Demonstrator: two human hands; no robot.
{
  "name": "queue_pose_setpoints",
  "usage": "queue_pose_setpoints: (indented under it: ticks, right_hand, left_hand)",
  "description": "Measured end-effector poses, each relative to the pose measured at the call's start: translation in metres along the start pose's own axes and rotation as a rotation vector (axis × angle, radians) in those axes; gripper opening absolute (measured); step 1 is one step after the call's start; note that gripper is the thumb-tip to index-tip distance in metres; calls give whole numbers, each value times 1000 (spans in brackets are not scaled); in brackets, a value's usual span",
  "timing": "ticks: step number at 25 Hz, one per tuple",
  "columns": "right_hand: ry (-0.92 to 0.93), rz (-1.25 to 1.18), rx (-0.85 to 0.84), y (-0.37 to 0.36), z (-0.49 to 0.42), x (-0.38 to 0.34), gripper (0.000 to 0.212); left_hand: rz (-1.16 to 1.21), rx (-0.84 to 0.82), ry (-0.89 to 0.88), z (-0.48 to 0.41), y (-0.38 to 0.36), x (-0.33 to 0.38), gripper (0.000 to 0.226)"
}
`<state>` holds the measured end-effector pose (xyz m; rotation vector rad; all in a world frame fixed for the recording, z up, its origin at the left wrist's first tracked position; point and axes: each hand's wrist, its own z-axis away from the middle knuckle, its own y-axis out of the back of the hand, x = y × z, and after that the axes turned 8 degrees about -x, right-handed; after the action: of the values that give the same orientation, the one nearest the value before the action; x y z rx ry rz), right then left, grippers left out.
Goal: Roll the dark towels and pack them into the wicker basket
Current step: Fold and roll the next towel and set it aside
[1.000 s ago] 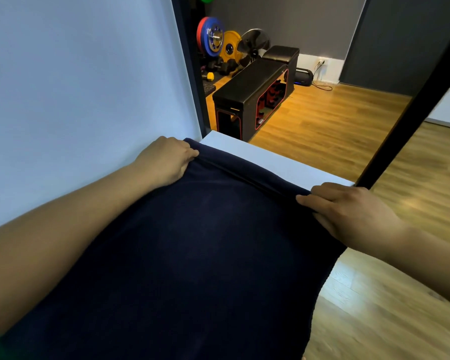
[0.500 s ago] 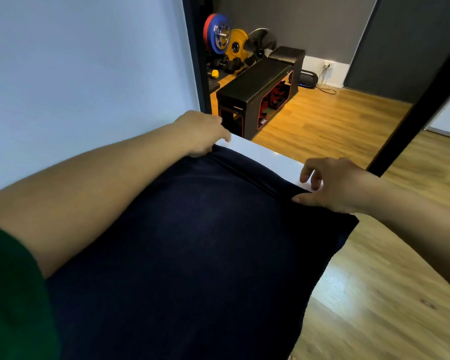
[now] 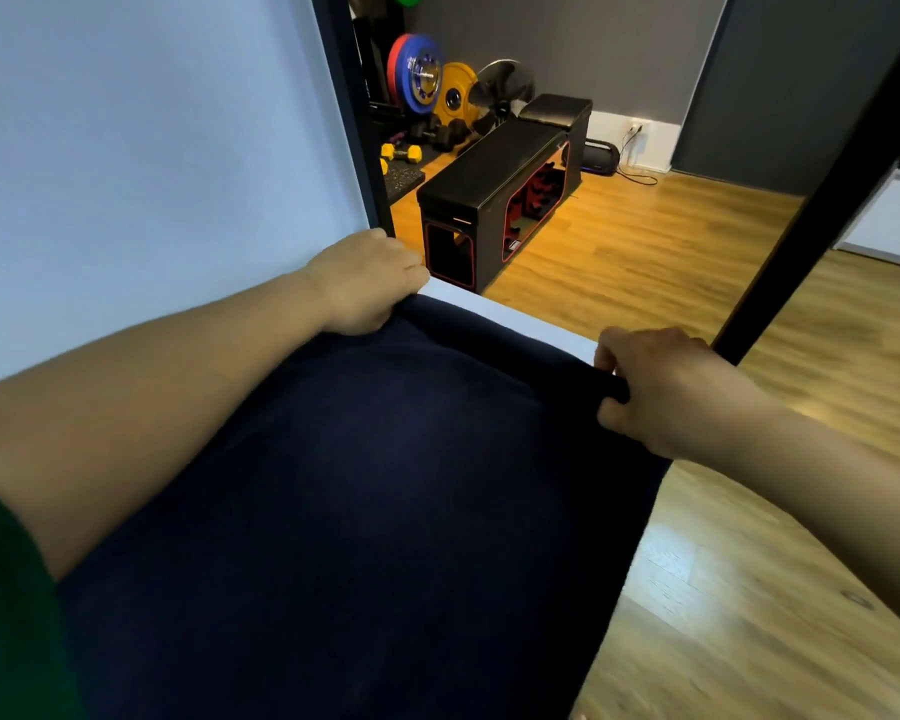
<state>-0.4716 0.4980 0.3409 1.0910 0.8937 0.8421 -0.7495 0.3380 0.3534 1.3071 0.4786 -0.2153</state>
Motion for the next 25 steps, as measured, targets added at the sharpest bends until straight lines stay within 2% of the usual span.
queue_pose_setpoints:
  ticks: [3,5,7,10,11,13,15,17,18,19,21,22,24,25]
  right_hand:
    - [48,105,192,-15,3,-1,25]
    - [170,197,335,-27,9,0,27]
    - [363,250,466,-33,13,4,34]
    - [530,336,479,-35,17,13,37]
    - [569,350,457,-36,18,14,32]
    - [597,299,339,-33,27,18,8]
    - [614,143,228,-18,33,16,21]
    - [455,56,55,5,29,8,8]
    - [342,54,-65,17,24,2,15]
    - [227,56,-155,26,15,-2,24]
    - [59,134,-319,36,-1,-12,36]
    - [12,177,-369,37,-8,-13,46]
    - [-19,202,-410,34,-11,-9,60]
    - [-20,180,-398,29,-7,-4,58]
  left_hand:
    - [1,161,148,10,-23,10,15]
    - [-6,186,206,21,-27,18,19]
    - [28,204,173,36,-31,22,20]
    - [80,198,130,59,-43,22,28]
    - [114,175,142,65,-45,22,33]
    - [162,84,177,67,-37,19,33]
    - [138,-38,179,54,-20,14,22]
    - [133,-148,178,33,3,6,14]
    - [147,-197,182,22,13,3,11]
    - [157,-248,187,11,20,1,20]
    - [86,-349,156,-3,33,-2,55]
    - [21,-372,115,-7,36,-2,64]
    - [3,-373,10,-5,35,4,48]
    - [36,-344,-31,-2,30,6,36]
